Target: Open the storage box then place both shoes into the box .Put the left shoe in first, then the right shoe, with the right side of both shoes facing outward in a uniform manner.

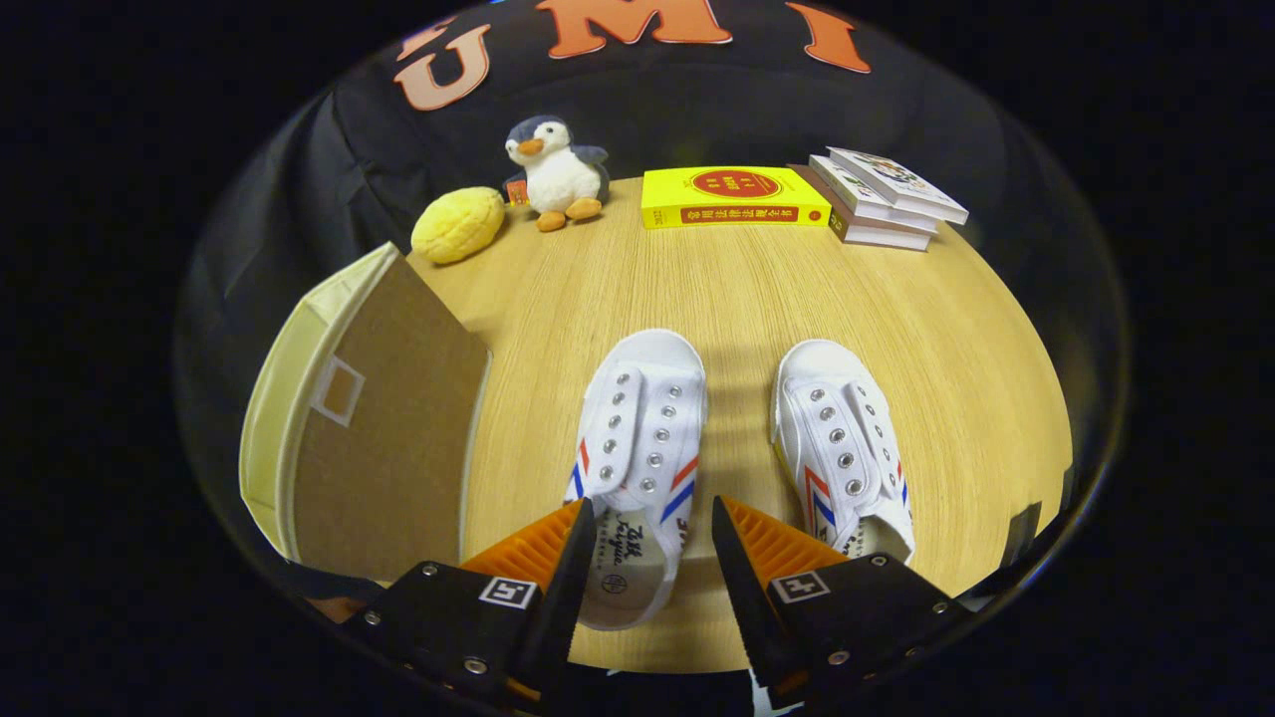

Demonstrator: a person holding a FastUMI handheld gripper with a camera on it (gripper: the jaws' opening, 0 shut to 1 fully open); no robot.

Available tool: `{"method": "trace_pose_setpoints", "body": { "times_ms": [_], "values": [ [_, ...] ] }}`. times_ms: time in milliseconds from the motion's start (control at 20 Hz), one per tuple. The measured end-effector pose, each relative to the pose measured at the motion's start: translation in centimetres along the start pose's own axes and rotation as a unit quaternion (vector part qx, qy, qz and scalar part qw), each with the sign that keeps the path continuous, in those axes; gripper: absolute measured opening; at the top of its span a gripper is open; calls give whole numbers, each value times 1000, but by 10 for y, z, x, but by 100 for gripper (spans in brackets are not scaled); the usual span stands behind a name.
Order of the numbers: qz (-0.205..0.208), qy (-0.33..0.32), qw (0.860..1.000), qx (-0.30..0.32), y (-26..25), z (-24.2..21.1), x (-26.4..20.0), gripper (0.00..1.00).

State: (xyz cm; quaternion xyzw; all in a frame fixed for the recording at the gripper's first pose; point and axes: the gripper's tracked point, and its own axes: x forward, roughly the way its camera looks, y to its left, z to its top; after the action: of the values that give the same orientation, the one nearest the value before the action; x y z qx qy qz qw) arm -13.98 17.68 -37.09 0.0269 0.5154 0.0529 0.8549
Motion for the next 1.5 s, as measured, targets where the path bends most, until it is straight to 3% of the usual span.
{"method": "trace_pose_setpoints", "body": {
  "times_ms": [200,350,650,800,1050,1400,1450,1500],
  "values": [
    [-6,18,999,-30,-7,-15,13,66],
    [-36,17,997,-65,-22,-17,21,60],
    [-19,3,995,-96,-18,-18,29,49],
    [-3,-19,998,-62,-14,-11,32,38],
    [-4,-73,995,-73,-16,12,34,28],
    [49,-42,997,-50,-14,9,48,19],
    [51,-33,998,-31,-16,9,47,16],
    [52,-23,998,-17,-16,9,46,5]
  ]
}}
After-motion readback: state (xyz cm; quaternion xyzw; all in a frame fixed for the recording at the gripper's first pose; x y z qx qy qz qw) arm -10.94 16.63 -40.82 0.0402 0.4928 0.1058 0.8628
